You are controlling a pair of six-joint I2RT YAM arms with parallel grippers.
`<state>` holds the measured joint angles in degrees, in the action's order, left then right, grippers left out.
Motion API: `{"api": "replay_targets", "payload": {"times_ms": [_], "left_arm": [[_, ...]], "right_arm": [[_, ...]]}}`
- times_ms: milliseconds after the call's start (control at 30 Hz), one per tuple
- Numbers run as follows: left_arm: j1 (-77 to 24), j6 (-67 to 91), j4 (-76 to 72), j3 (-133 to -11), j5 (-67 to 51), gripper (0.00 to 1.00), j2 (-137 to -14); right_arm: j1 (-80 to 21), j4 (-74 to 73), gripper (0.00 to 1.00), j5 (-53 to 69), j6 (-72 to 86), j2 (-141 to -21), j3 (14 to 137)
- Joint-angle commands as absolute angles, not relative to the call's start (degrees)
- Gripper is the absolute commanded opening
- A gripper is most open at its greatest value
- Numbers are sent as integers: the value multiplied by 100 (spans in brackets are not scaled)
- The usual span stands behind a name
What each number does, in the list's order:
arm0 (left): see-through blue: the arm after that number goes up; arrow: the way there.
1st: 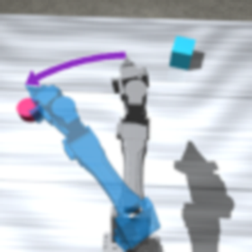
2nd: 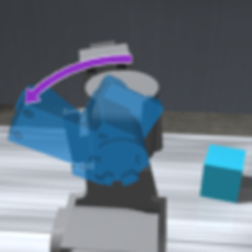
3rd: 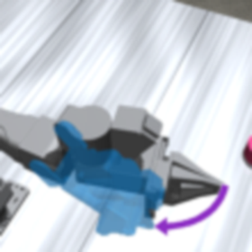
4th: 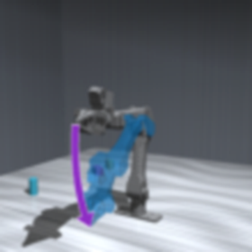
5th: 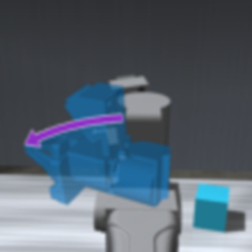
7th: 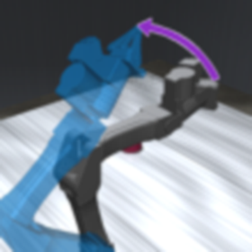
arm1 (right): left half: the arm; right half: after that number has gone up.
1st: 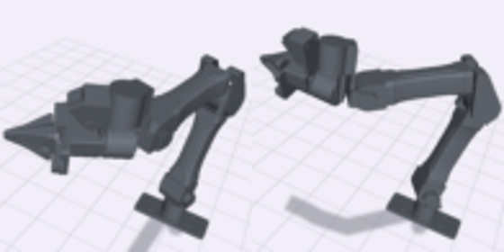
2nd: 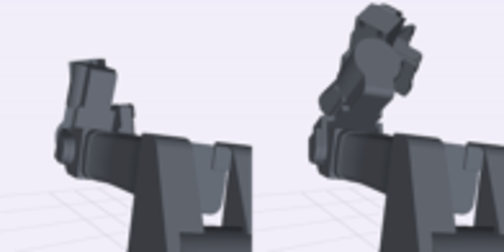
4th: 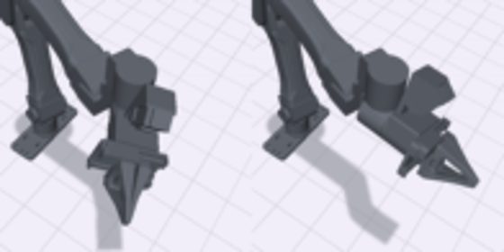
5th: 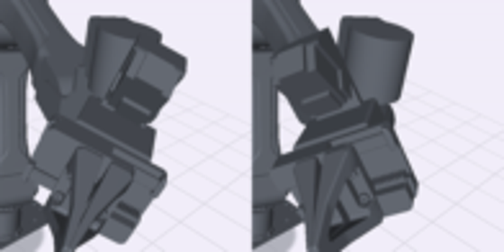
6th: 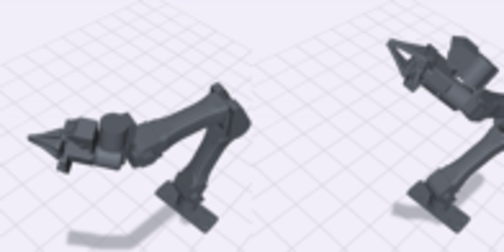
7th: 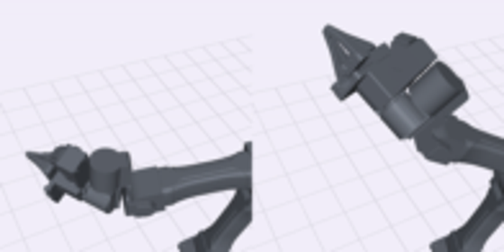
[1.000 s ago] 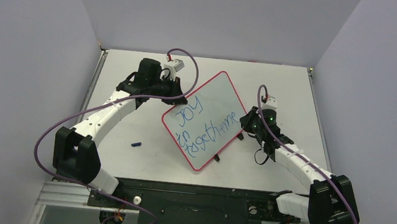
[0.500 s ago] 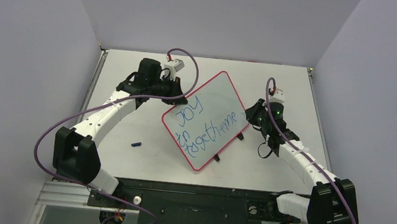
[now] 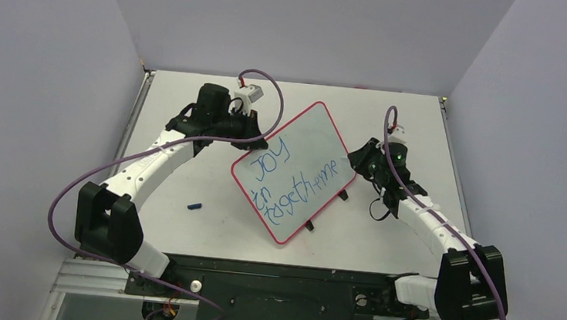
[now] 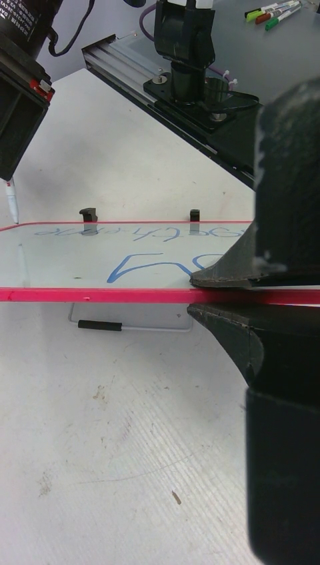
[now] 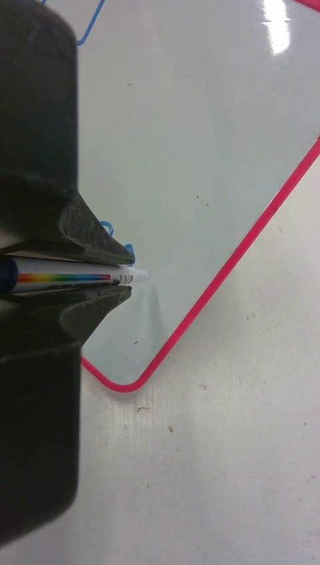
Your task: Write a sentence on the whiteboard
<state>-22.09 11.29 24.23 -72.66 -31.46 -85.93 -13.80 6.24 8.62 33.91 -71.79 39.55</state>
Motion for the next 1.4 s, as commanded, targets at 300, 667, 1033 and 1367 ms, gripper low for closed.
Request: {"api": "replay_targets", "payload": {"times_ms": [300,667,1033,1367], "left_arm": [[-2250,791,2307,-7271,-2926,0,-8422],[-2250,782,2319,-7273,-2921,0,-8412],[-2250,782,2320,-7271,-2924,0,-8389],[-2251,786,2312,-7272,-2917,0,-8385]], "right_arm": [[-1353,1165,0,1151,3504,-7549,4311],[-1369,1167,0,1357,3463,-7694,4279],[-1534,1168,0,1400,3445,-7657,4041],[-1540,1160,0,1330,3428,-7461,3727]]}}
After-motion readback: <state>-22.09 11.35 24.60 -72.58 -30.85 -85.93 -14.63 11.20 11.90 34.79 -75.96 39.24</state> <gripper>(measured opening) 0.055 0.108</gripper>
